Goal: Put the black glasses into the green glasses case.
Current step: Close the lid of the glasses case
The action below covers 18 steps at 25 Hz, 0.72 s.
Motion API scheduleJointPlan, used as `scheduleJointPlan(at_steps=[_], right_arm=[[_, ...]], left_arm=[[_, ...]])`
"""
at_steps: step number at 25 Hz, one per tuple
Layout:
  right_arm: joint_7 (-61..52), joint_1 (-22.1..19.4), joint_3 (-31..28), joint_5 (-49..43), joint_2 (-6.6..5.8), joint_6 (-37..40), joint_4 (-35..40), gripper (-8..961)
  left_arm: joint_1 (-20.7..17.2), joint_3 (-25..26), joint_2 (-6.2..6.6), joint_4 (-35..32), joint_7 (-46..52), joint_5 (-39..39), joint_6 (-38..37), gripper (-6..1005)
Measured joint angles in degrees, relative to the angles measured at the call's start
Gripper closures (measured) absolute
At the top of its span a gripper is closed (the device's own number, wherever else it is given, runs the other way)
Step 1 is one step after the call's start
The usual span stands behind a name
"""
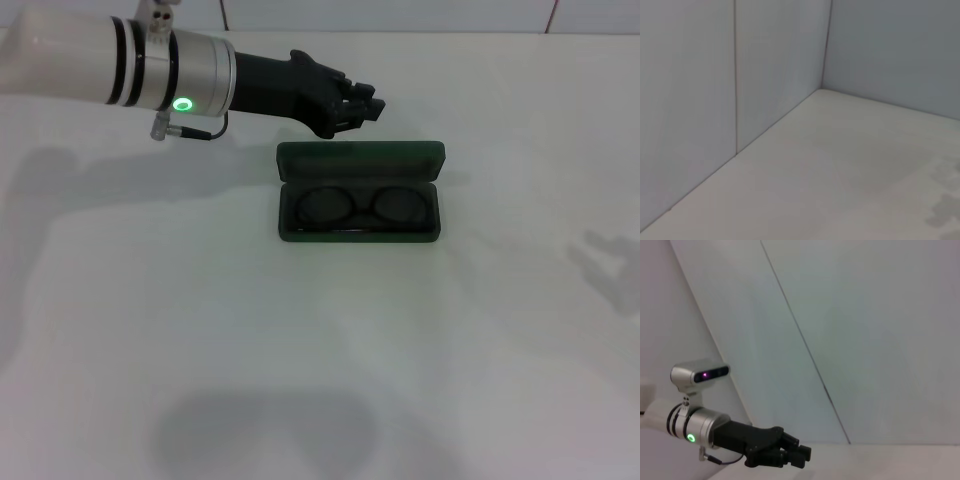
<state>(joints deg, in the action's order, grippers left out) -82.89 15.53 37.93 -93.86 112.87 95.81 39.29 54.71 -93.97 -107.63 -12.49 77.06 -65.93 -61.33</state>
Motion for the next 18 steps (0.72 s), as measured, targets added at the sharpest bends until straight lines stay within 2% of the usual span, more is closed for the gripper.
scheduleJointPlan(at_steps=[8, 9, 18], right_arm=[[0.0, 1.5, 0.2, -2.0, 0.31, -1.1, -0.7, 627], [0.0, 1.5, 0.2, -2.1, 0.39, -1.2, -0.7, 625], [0.0, 1.5, 0.2, -2.5, 0.82, -2.3, -0.8, 609]], left_arm=[[-0.3, 0.1, -1.08, 0.0, 0.5, -2.2, 0.9, 778], [-0.6, 0.3, -1.73, 0.0, 0.4, -2.3, 2.6, 778], [-0.6, 0.1, -2.51, -0.2, 0.4, -2.4, 4.1, 777]])
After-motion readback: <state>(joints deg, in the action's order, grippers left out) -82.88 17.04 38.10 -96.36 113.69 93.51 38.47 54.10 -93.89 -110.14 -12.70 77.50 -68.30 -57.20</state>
